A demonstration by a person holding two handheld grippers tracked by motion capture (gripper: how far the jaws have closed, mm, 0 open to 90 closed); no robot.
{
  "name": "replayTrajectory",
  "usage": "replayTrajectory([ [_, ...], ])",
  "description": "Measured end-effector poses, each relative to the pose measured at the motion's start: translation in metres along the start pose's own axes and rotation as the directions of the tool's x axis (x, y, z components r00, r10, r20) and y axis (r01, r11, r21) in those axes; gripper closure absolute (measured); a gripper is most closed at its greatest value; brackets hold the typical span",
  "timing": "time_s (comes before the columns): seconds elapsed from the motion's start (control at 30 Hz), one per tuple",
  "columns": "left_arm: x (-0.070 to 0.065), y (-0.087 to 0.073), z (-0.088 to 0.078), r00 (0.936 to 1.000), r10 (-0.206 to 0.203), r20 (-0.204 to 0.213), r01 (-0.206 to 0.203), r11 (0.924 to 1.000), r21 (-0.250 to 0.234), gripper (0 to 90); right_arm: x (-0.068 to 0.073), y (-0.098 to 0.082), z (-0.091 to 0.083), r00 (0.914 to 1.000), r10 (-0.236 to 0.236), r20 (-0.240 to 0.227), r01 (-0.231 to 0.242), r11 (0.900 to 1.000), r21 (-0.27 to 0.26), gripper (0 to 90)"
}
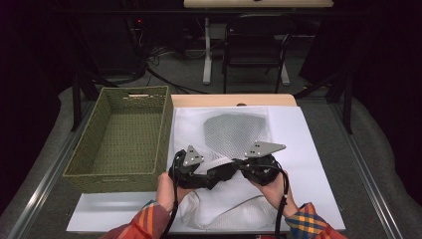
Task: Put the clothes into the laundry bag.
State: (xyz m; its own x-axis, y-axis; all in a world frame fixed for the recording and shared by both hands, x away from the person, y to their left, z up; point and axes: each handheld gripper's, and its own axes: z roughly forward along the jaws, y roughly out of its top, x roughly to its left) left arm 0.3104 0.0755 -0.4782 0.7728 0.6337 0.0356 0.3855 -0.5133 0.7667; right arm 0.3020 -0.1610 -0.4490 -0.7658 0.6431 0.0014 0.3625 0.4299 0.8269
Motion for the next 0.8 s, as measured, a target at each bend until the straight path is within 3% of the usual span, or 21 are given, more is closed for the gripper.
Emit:
replayTrajectory([
  [0.2,-0.001,0.000,0.000,0.9997,0.022,-0.006,-0.022,0.9994,-0.028,63.0,0.001,0.000,0.000,1.0000,-0.001,-0.001,0.001,1.000,0.003,88.6],
  [0.47,-0.001,-0.001,-0.004,0.9977,0.054,0.041,-0.053,0.9980,-0.034,87.5,0.002,0.000,-0.002,0.9998,0.001,-0.018,-0.001,1.000,0.003,88.4],
  [0.8,0.001,-0.003,-0.010,0.9966,0.062,0.054,-0.060,0.9973,-0.043,88.2,0.004,-0.002,-0.003,0.9992,-0.002,-0.039,0.002,1.000,0.013,88.3],
])
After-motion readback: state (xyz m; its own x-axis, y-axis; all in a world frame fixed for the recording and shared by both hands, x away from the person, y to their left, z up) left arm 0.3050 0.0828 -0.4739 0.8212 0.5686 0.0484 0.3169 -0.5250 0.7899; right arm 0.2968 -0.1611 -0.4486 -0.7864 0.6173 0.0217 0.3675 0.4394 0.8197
